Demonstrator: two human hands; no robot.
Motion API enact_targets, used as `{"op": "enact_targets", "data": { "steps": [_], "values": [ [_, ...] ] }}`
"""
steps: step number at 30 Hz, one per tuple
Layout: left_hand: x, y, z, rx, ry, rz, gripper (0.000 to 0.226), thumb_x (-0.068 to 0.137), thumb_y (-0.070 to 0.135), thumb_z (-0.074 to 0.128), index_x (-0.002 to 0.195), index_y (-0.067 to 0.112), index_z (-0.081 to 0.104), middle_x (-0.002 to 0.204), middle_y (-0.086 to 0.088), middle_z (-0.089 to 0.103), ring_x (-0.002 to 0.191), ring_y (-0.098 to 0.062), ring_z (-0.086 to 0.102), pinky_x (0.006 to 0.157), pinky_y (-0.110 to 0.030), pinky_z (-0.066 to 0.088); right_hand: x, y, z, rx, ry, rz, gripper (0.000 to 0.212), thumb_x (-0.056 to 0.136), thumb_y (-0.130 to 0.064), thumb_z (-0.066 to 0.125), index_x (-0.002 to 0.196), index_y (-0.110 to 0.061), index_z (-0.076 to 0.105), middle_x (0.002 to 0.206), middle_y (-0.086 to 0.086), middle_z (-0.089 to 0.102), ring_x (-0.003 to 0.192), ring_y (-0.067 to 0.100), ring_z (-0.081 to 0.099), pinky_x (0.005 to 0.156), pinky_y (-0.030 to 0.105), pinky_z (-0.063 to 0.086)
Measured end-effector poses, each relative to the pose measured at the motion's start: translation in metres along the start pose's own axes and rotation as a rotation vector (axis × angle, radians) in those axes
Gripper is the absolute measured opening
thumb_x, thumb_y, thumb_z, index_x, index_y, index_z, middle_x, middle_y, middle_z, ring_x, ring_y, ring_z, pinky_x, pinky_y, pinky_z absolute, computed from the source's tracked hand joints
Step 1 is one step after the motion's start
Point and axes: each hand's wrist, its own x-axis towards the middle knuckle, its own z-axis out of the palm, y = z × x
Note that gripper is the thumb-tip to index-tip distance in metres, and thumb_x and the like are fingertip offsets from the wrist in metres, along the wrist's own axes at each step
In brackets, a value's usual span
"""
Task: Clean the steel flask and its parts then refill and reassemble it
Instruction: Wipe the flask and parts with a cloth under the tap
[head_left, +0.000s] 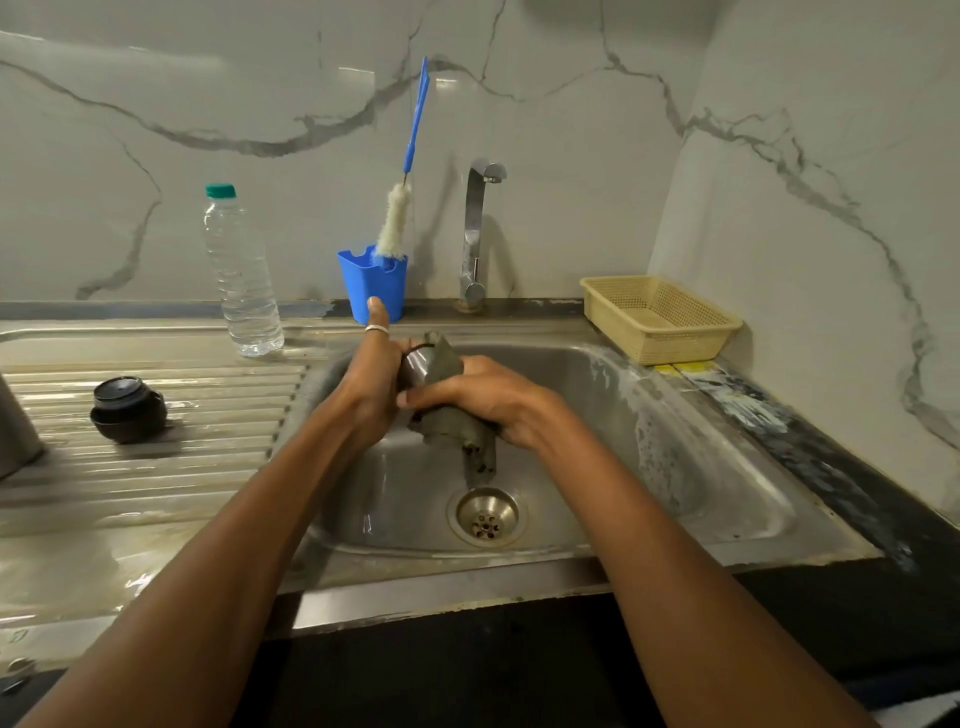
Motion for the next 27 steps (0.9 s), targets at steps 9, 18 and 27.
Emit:
{"op": "enact_targets", "data": {
  "steps": [9,18,27],
  "values": [
    [-0.008,0.002,0.005,-0.223,-0.038,0.131,0.052,0.106,0.036,0.047,0.144,0.001,0.050,0.131,-0.022,0.066,0.108,-0.029,0.070,0.071,-0.033,0.060,0.001,-0.002,-0.005,0.532,0.097,-0.041,0.035,0.096,-0.038,0.066,0.106,-0.005,0.071,0.100,0.017,0.074,0.089,0.024,0.071,0.090,0.037,0.058],
    [-0.006,0.004,0.002,-0.351,-0.033,0.100,0.046,0.108,0.036,0.044,0.141,0.006,0.051,0.126,-0.014,0.070,0.115,-0.025,0.068,0.096,-0.037,0.057,0.017,0.003,-0.008,0.435,0.331,-0.021,0.038,0.099,-0.047,0.061,0.110,-0.013,0.074,0.102,0.011,0.078,0.097,0.026,0.075,0.094,0.043,0.059],
    [-0.002,-0.003,-0.001,-0.116,0.150,-0.006,0.030,0.104,0.041,0.052,0.108,0.015,0.066,0.090,-0.005,0.074,0.080,-0.018,0.072,0.073,-0.038,0.059,0.013,0.004,0.014,0.114,0.155,-0.075,0.048,0.093,-0.062,0.061,0.110,-0.019,0.075,0.102,0.002,0.077,0.097,0.015,0.073,0.093,0.033,0.058]
  ]
}}
